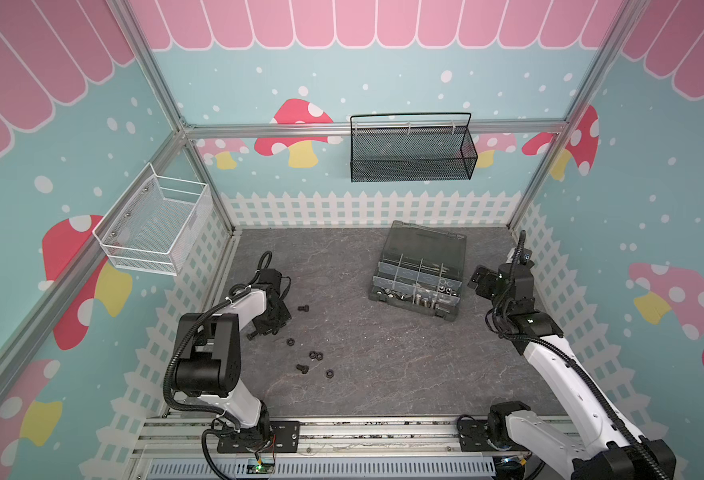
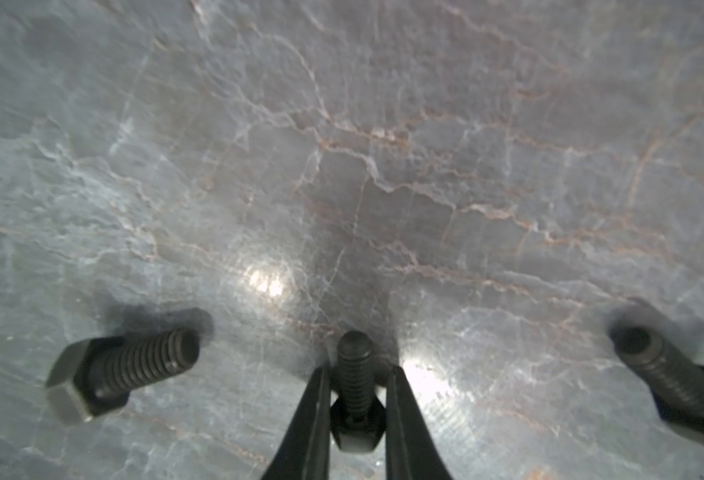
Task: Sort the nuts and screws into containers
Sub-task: 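Lift the black bolt with the left gripper and carry it over the organizer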
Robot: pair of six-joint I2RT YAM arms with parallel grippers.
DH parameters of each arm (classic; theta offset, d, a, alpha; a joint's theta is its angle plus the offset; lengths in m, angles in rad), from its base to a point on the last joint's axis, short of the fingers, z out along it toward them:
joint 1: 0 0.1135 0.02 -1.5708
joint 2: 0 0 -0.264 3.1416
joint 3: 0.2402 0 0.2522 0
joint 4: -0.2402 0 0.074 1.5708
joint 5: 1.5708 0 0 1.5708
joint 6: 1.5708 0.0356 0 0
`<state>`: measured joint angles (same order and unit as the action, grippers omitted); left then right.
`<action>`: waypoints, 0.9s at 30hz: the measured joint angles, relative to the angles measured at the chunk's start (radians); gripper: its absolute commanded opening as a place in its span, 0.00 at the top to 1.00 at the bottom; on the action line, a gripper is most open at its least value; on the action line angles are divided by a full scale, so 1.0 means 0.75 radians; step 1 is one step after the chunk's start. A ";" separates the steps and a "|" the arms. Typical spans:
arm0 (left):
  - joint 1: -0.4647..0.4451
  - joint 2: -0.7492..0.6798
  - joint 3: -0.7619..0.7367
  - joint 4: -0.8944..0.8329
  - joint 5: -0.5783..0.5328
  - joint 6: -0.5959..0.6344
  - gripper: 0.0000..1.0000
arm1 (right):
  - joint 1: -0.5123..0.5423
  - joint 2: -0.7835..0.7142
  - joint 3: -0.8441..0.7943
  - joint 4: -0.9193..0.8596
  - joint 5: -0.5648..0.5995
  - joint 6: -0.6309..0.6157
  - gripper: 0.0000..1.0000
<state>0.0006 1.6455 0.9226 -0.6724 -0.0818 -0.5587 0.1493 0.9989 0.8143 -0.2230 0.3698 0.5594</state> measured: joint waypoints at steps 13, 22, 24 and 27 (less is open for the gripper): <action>-0.309 -0.153 0.114 0.002 0.009 -0.053 0.94 | 0.000 0.033 0.000 0.001 -0.024 0.005 0.02; -0.618 -0.101 0.359 0.166 0.038 -0.063 0.95 | 0.000 0.046 -0.001 -0.001 -0.053 0.010 0.02; -0.664 -0.031 0.429 0.215 0.060 -0.063 0.95 | 0.000 0.045 -0.002 -0.001 -0.063 0.019 0.02; -0.722 0.102 0.550 0.269 0.081 -0.056 0.95 | 0.000 0.045 -0.008 -0.001 -0.071 0.032 0.02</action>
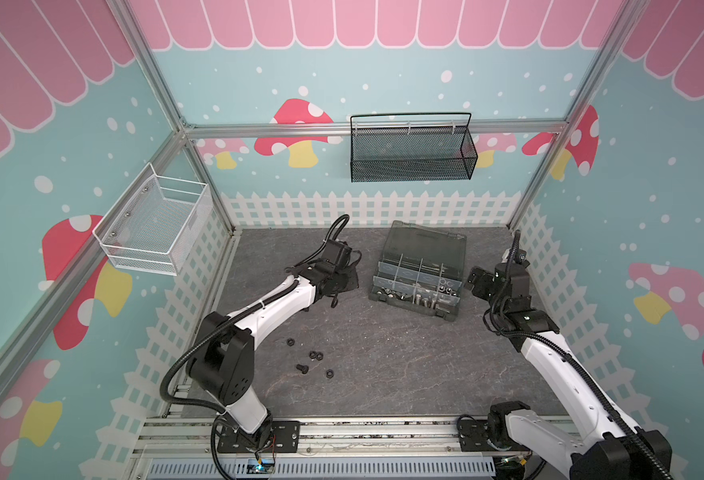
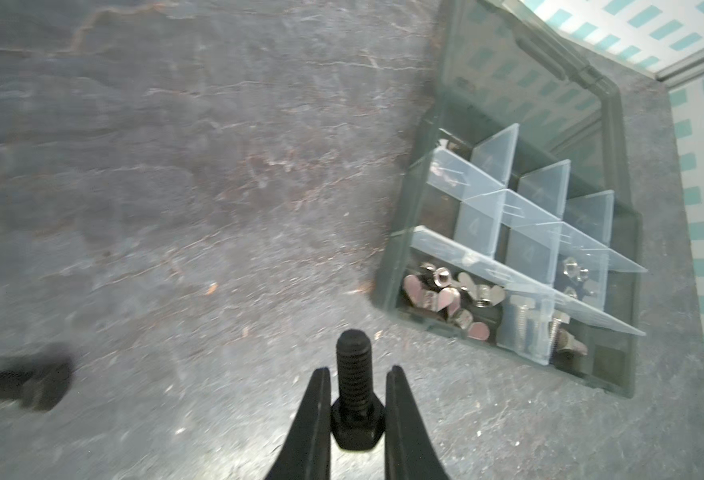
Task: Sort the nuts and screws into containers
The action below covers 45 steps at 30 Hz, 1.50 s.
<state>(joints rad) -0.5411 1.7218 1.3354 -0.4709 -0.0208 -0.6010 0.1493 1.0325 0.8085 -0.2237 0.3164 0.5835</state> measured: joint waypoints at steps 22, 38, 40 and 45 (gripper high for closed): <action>-0.075 0.562 0.631 0.109 0.091 -0.003 0.95 | 0.000 -0.025 -0.037 -0.041 0.000 0.008 0.02; -0.076 0.691 0.696 0.021 0.094 -0.022 0.86 | 0.000 -0.033 -0.050 -0.030 -0.001 0.013 0.02; -0.076 0.700 0.696 0.011 0.094 -0.021 0.80 | 0.000 -0.027 -0.050 -0.025 -0.003 0.013 0.02; -0.078 0.715 0.699 -0.012 0.084 -0.024 0.67 | 0.000 -0.020 -0.052 -0.018 -0.006 0.013 0.02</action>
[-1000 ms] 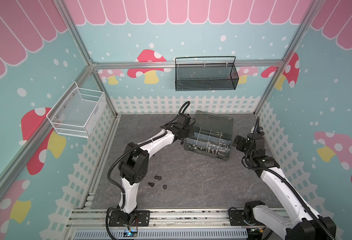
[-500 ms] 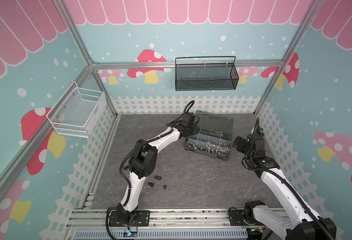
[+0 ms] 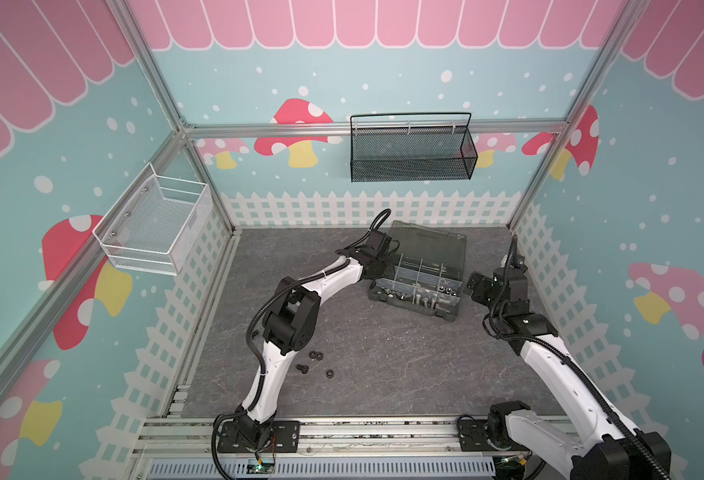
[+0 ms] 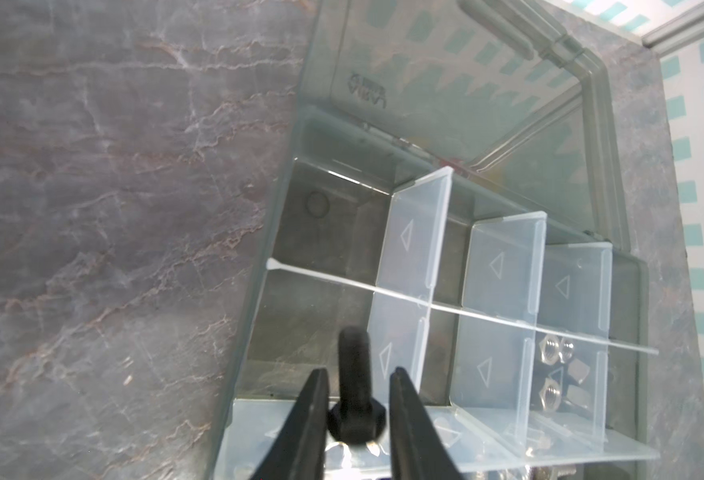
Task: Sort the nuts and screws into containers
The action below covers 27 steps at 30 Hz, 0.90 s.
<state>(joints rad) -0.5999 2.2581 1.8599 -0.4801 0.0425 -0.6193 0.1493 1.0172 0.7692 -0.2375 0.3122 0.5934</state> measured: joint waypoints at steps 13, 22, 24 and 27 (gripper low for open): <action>-0.003 -0.072 -0.004 -0.016 -0.017 0.015 0.59 | 0.000 0.004 0.000 0.005 -0.034 -0.003 0.02; 0.023 -0.693 -0.601 -0.014 -0.182 0.017 0.42 | 0.000 0.039 0.000 0.013 -0.079 -0.034 0.02; 0.060 -0.817 -0.744 -0.009 -0.217 -0.014 0.36 | 0.000 0.051 0.000 0.018 -0.092 -0.037 0.02; 0.147 -0.974 -0.962 -0.013 -0.283 -0.086 0.25 | 0.000 0.070 0.000 0.030 -0.115 -0.041 0.02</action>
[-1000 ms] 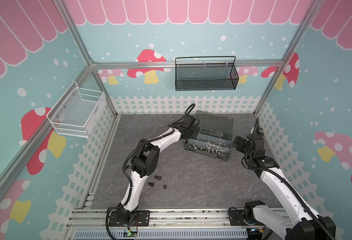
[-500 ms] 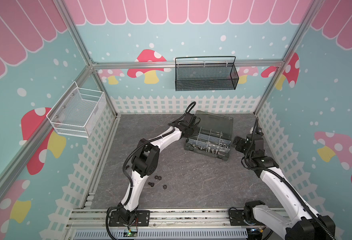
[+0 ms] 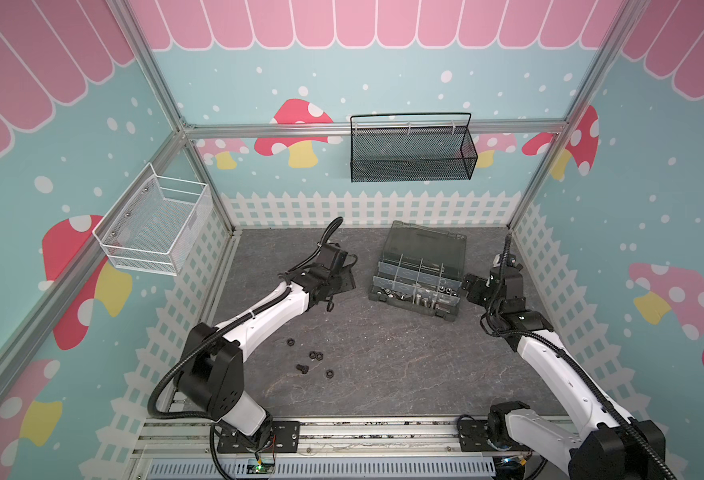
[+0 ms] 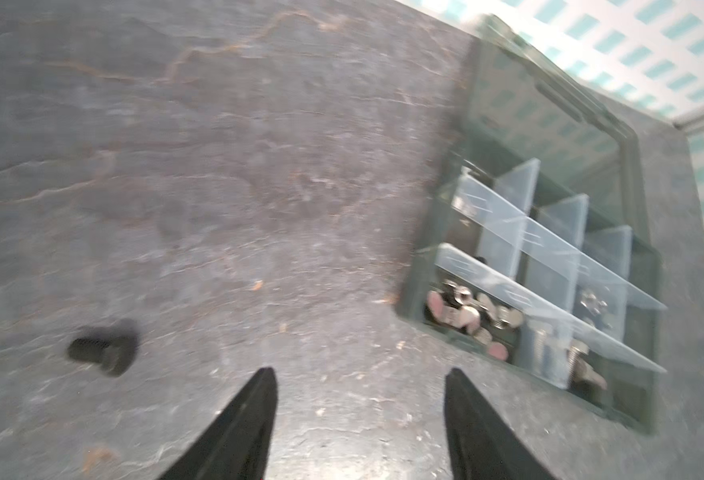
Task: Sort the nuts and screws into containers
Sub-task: 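Move the left gripper back to the black bolts on the table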
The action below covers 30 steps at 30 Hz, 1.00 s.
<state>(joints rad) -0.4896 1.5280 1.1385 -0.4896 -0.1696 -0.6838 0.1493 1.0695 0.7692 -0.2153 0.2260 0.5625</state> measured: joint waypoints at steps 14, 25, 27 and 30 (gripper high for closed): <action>0.209 -0.024 -0.313 0.043 -0.057 -0.187 0.31 | 0.000 0.078 0.001 0.039 -0.084 -0.001 0.02; 0.268 0.222 -0.281 0.122 0.005 -0.190 0.39 | 0.000 0.079 0.001 0.041 -0.083 -0.001 0.02; 0.283 0.240 -0.264 0.127 0.008 -0.189 0.42 | 0.000 0.083 0.002 0.042 -0.083 -0.001 0.02; 0.300 0.270 -0.234 0.136 0.012 -0.177 0.45 | 0.000 0.103 0.011 0.043 -0.083 -0.001 0.02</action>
<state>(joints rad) -0.2646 1.7306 0.9630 -0.3874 -0.1608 -0.8165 0.1493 1.1465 0.7773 -0.1829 0.1638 0.5621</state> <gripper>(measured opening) 0.563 0.982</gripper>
